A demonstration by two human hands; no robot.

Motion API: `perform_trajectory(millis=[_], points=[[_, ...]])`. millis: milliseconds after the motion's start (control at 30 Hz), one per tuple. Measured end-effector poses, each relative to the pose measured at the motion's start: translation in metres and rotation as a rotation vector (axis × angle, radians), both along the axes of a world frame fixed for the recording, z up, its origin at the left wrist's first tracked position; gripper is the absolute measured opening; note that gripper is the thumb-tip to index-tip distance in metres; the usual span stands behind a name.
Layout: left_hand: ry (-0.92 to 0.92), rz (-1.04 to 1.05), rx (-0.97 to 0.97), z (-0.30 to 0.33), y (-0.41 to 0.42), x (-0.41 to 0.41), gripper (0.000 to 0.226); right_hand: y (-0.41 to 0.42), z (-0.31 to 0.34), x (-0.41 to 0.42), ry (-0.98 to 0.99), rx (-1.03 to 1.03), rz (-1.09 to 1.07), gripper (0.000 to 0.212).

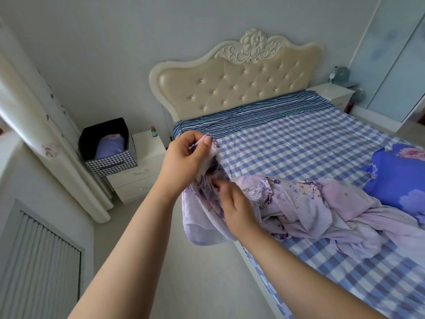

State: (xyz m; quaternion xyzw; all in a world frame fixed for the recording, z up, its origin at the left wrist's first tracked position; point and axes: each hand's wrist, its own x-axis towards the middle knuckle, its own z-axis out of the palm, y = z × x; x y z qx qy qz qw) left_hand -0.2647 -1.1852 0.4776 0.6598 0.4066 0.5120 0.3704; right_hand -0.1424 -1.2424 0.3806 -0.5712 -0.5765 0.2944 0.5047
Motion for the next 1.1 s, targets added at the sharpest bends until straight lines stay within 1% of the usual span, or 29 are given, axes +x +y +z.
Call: perform_trajectory(millis=[33,67,100,167,233,300,367,400,433,467,567,633,667,700,800,833,900,967,1000,1100], points=[[0.022,-0.033,0.009,0.000,-0.002,0.002,0.020,0.000,0.016,-0.003,0.211,-0.047,0.024,0.046],[0.039,-0.070,0.019,0.000,-0.004,0.004,0.019,0.001,0.032,-0.002,0.364,-0.118,0.033,0.044],[0.046,-0.104,0.030,-0.001,-0.006,0.005,0.018,0.002,0.045,0.000,0.417,-0.188,0.050,0.039],[0.031,-0.153,0.029,-0.001,-0.009,0.007,0.014,0.005,0.059,0.006,0.282,-0.235,0.080,0.027],[0.015,-0.179,0.020,0.000,-0.013,0.007,0.014,0.008,0.063,0.012,0.115,-0.185,0.012,0.024],[0.009,-0.207,0.020,0.003,-0.016,0.005,0.013,0.010,0.064,0.017,0.058,-0.130,-0.063,0.033],[0.016,-0.230,0.032,0.005,-0.018,0.004,0.014,0.010,0.070,0.023,0.110,-0.072,-0.080,0.052],[0.014,-0.233,0.036,0.006,-0.019,0.003,0.016,0.011,0.073,0.028,0.144,-0.051,-0.072,0.057],[0.005,-0.228,0.037,0.006,-0.021,0.003,0.016,0.013,0.075,0.031,0.157,-0.030,-0.049,0.055],[-0.007,-0.217,0.036,0.006,-0.022,0.003,0.015,0.013,0.075,0.034,0.144,-0.019,-0.011,0.048],[-0.046,-0.172,0.033,0.007,-0.025,0.005,0.011,0.011,0.068,0.037,0.075,-0.016,0.096,0.023],[-0.056,-0.146,0.039,0.008,-0.027,0.007,0.010,0.005,0.064,0.037,0.084,0.023,0.110,0.005],[-0.045,-0.144,0.045,0.009,-0.028,0.009,0.010,0.001,0.065,0.037,0.080,0.045,0.104,0.003],[-0.022,-0.149,0.051,0.009,-0.029,0.010,0.010,-0.001,0.065,0.037,0.056,0.065,0.091,0.006],[0.038,-0.189,0.057,0.011,-0.031,0.016,0.014,-0.008,0.074,0.038,-0.119,0.103,0.024,0.015],[0.051,-0.201,0.055,0.012,-0.032,0.018,0.014,-0.009,0.079,0.039,-0.186,0.105,0.000,0.014],[0.064,-0.213,0.061,0.015,-0.034,0.024,0.011,-0.008,0.087,0.041,-0.342,0.065,-0.028,0.015],[0.048,-0.188,0.083,0.016,-0.034,0.029,0.010,-0.004,0.088,0.048,-0.519,-0.057,-0.024,0.021],[0.027,-0.156,0.090,0.017,-0.033,0.031,0.009,-0.001,0.086,0.053,-0.570,-0.132,-0.011,0.022],[-0.032,-0.040,0.105,0.015,-0.026,0.032,0.009,0.002,0.073,0.065,-0.560,-0.296,0.004,0.028]])
